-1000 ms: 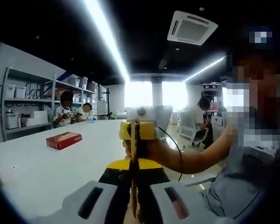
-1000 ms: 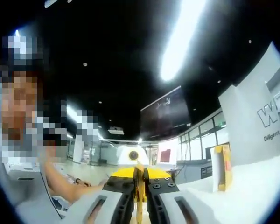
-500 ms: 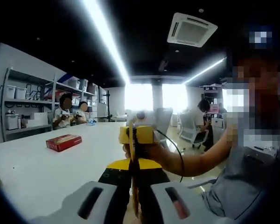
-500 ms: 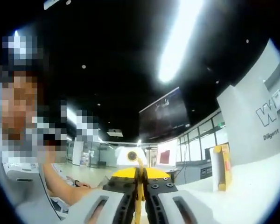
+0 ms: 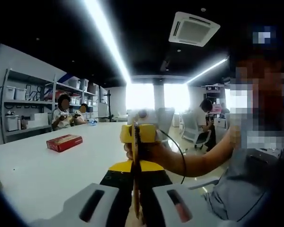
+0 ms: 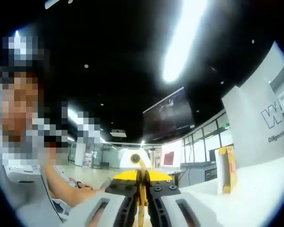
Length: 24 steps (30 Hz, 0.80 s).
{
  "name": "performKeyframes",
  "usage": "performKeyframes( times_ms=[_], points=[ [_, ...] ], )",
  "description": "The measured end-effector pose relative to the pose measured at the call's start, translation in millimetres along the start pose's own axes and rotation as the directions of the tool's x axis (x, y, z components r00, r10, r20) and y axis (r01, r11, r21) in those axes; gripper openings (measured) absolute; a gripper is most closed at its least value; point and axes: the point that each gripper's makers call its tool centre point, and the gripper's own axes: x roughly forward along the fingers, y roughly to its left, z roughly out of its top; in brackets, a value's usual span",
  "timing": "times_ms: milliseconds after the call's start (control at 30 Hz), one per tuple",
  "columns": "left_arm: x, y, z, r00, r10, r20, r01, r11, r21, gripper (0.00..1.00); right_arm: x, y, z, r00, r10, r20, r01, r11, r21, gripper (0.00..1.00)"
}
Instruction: Tear open the coffee pouch, take out the coffee, and pour the coffee from the pouch into the cup
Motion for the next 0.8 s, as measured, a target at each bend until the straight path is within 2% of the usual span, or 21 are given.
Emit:
performKeyframes(
  times_ms=[100, 200, 267, 533, 600, 700, 800],
  points=[
    [0.1, 0.6, -1.0, 1.0, 0.008, -0.005, -0.008, 1.0, 0.003, 0.05, -0.6, -2.7, 2.7, 1.0, -0.012, 0.014, 0.012, 1.0, -0.005, 0.15],
    [-0.2, 3.0, -1.8, 1.0, 0.018, -0.009, -0.018, 1.0, -0.001, 0.05, -1.4, -3.6, 4.2, 1.0, -0.018, 0.021, 0.018, 1.0, -0.005, 0.14],
    [0.1, 2.1, -2.2, 1.0, 0.014, -0.008, -0.014, 1.0, -0.005, 0.05, -1.7, -4.1, 4.4, 0.999, -0.025, 0.021, 0.026, 0.999, -0.024, 0.08],
    [1.6, 3.9, -0.7, 1.0, 0.026, 0.004, -0.026, 1.0, -0.002, 0.13, -1.3, -3.2, 3.8, 0.999, -0.034, 0.02, 0.034, 0.999, -0.009, 0.03],
    [1.3, 3.8, -1.1, 1.0, 0.025, 0.003, -0.025, 1.0, -0.005, 0.13, -1.4, -2.7, 3.7, 0.999, -0.034, 0.019, 0.034, 0.999, -0.01, 0.03],
    [0.8, 3.2, -1.7, 1.0, 0.023, -0.001, -0.023, 1.0, 0.006, 0.07, -1.8, -0.6, 4.7, 0.999, -0.026, 0.029, 0.027, 1.0, -0.01, 0.04],
    [0.8, 2.9, -2.5, 1.0, 0.024, -0.011, -0.024, 1.0, 0.012, 0.05, -1.8, 0.2, 1.2, 0.999, -0.022, 0.023, 0.022, 1.0, -0.009, 0.12]
  ],
)
